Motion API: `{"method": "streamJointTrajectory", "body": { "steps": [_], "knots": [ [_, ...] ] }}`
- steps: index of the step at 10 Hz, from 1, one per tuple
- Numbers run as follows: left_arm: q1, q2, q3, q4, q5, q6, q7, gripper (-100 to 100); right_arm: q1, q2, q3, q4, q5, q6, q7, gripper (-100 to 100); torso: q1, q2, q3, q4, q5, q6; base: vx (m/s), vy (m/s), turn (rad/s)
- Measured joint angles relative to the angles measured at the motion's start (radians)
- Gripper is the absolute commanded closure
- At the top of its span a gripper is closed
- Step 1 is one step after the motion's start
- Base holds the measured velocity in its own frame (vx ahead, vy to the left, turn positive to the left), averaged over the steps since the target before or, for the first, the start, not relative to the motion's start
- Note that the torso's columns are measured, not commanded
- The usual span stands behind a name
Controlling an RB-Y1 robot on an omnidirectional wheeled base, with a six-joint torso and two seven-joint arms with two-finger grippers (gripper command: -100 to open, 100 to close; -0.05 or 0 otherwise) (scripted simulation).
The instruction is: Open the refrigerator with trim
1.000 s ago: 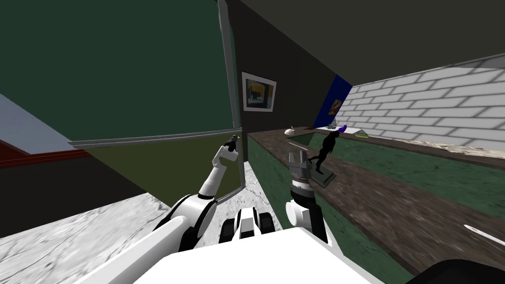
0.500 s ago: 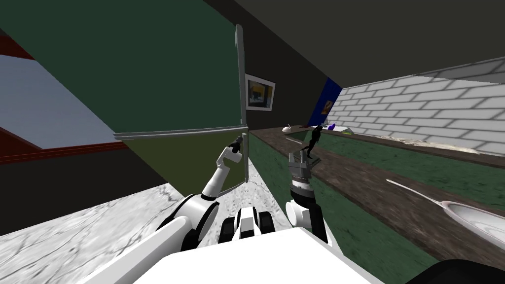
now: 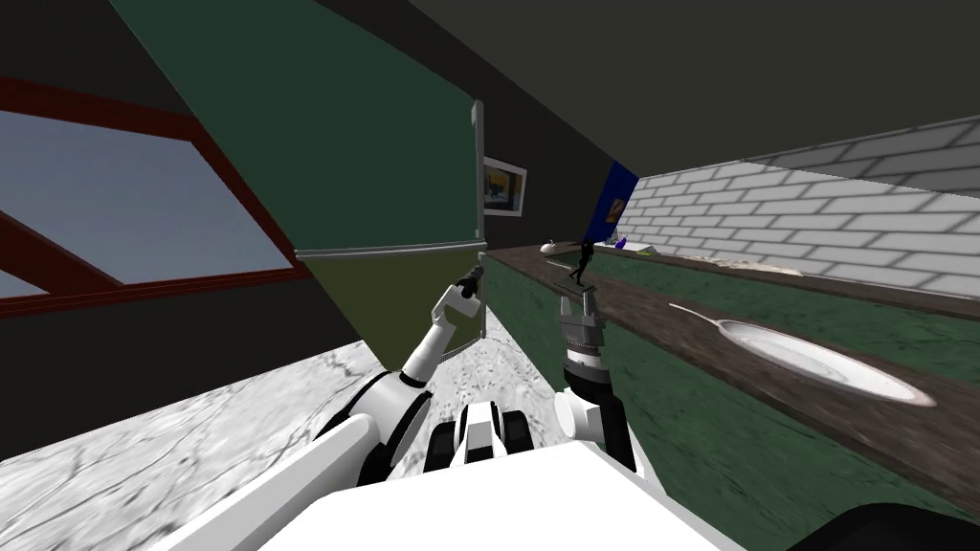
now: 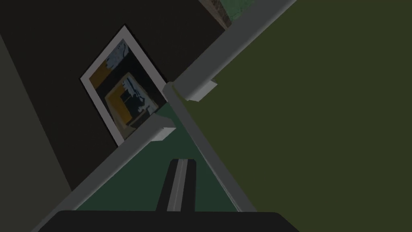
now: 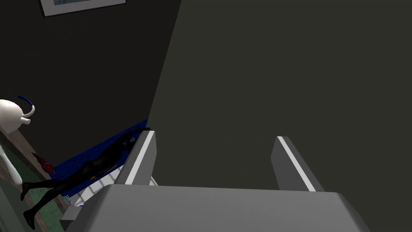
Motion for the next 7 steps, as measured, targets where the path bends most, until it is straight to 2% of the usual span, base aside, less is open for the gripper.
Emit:
{"method": "streamJointTrajectory", "body": {
  "steps": [1, 4, 6, 7],
  "knots": [
    [-0.001, -0.001, -0.002, 0.003, 0.0, -0.004, 0.001, -100, 0.001, 0.0, 0.0, 0.0, 0.0, 0.0, 0.0, 0, -0.005, -0.009, -0.005, -0.002, -0.001, -0.001, -0.024, 0.01, 0.007],
    [-0.004, 0.069, 0.003, 0.011, -0.001, -0.004, 0.003, -100, 0.001, 0.0, 0.0, 0.0, 0.0, 0.0, 0.0, 0, -0.003, -0.008, -0.005, -0.002, -0.001, 0.0, 0.039, -0.03, 0.007],
    [0.005, 0.135, 0.003, -0.006, 0.009, 0.004, -0.003, -100, 0.001, 0.0, 0.0, 0.0, 0.0, 0.0, 0.0, 0, 0.0, 0.0, 0.0, 0.0, 0.0, 0.0, 0.064, -0.041, 0.015],
    [0.01, 0.156, 0.004, -0.011, 0.005, 0.008, -0.003, -100, 0.001, 0.0, 0.0, 0.0, 0.0, 0.0, 0.0, 0, 0.0, 0.0, 0.001, 0.0, 0.0, 0.0, 0.088, -0.061, 0.028]
  ]
}}
